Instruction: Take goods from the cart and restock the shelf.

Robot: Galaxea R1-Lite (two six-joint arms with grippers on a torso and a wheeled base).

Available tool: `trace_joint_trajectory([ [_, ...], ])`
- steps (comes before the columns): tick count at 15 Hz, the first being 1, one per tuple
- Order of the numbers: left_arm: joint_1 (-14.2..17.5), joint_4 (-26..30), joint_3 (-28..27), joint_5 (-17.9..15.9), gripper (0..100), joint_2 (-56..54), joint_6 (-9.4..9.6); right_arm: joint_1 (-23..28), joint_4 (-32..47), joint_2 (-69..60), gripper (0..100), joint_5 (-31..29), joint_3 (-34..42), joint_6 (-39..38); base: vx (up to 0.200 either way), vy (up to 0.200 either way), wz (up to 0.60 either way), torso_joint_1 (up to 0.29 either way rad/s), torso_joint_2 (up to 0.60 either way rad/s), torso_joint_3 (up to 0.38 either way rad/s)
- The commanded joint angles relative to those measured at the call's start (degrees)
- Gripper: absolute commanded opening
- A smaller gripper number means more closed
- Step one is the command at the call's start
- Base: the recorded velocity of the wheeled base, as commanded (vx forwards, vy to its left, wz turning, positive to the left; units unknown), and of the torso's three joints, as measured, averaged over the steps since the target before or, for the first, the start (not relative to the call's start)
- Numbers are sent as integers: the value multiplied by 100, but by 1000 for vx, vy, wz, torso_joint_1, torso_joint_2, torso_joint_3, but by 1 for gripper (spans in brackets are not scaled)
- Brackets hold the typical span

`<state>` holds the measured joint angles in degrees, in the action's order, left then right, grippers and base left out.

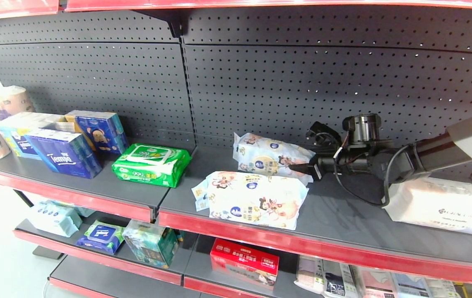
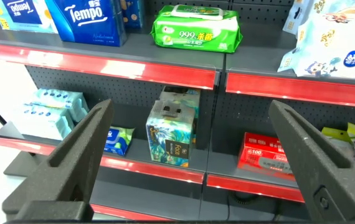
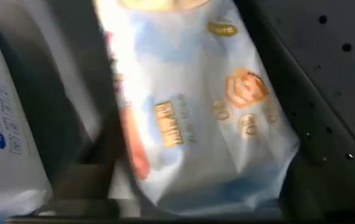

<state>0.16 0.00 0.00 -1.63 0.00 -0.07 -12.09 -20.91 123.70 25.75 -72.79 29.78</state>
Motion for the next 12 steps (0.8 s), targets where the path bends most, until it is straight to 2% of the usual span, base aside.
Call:
trace_joint_trajectory([
  [1,2,0,0,-4,100,0,-1,-4,-10,5,0,1,2,10,0,0,0,0,0,0],
  [12,2,0,0,-4,100,0,-1,76,-1,-65,0,352,37,80,0,0,0,0,0,0],
])
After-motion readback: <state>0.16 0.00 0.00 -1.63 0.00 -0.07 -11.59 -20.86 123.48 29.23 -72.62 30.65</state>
